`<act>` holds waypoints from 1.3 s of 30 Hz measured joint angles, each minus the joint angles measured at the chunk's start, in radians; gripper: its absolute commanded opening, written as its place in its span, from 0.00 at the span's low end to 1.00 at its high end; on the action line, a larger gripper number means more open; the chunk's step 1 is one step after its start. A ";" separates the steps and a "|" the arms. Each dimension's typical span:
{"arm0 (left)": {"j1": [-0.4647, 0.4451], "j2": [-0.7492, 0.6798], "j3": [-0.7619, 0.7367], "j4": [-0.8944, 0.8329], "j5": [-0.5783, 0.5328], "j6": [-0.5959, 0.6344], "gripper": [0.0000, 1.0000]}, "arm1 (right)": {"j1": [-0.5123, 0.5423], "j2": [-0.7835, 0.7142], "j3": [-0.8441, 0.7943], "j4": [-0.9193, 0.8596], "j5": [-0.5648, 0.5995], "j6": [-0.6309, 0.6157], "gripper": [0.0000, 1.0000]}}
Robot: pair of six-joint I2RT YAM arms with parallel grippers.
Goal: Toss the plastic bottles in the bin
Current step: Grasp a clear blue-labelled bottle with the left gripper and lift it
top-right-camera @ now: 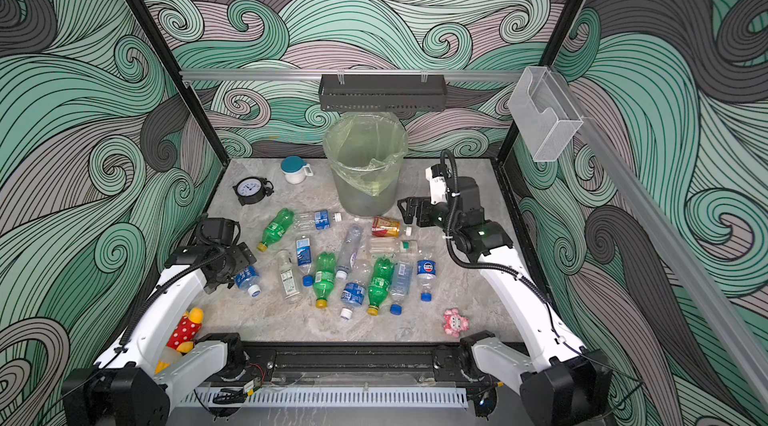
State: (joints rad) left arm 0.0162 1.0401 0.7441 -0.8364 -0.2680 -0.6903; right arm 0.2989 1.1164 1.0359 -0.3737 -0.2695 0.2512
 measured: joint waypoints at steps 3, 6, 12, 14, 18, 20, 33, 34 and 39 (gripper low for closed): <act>0.000 0.056 -0.026 0.037 -0.034 -0.024 0.93 | 0.000 -0.002 -0.011 0.004 0.000 -0.001 0.99; 0.000 0.121 -0.045 0.075 -0.057 -0.036 0.93 | 0.000 -0.010 -0.012 -0.001 0.001 -0.008 0.99; 0.000 0.274 -0.046 0.132 -0.044 -0.027 0.78 | 0.000 -0.076 -0.065 0.000 0.005 -0.016 0.99; 0.000 0.322 -0.043 0.151 -0.025 -0.022 0.76 | 0.000 -0.084 -0.086 0.001 0.007 -0.016 0.99; 0.000 0.390 -0.043 0.185 0.006 -0.016 0.69 | 0.000 -0.084 -0.115 -0.006 0.007 -0.015 0.99; 0.000 0.405 -0.037 0.200 0.018 -0.011 0.62 | 0.000 -0.085 -0.126 -0.010 0.008 -0.013 0.99; 0.000 0.309 -0.032 0.189 0.042 0.010 0.40 | 0.000 -0.104 -0.147 -0.020 0.037 -0.012 0.99; 0.000 0.286 -0.031 0.178 0.043 0.014 0.39 | 0.000 -0.105 -0.148 -0.020 0.042 -0.011 0.99; 0.000 0.155 -0.024 0.142 0.056 0.027 0.32 | 0.000 -0.119 -0.166 -0.042 0.069 -0.012 0.99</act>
State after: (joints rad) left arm 0.0166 1.1954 0.7200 -0.6949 -0.2123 -0.6632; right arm 0.2989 0.9974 0.8696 -0.4160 -0.2005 0.2394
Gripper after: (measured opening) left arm 0.517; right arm 0.990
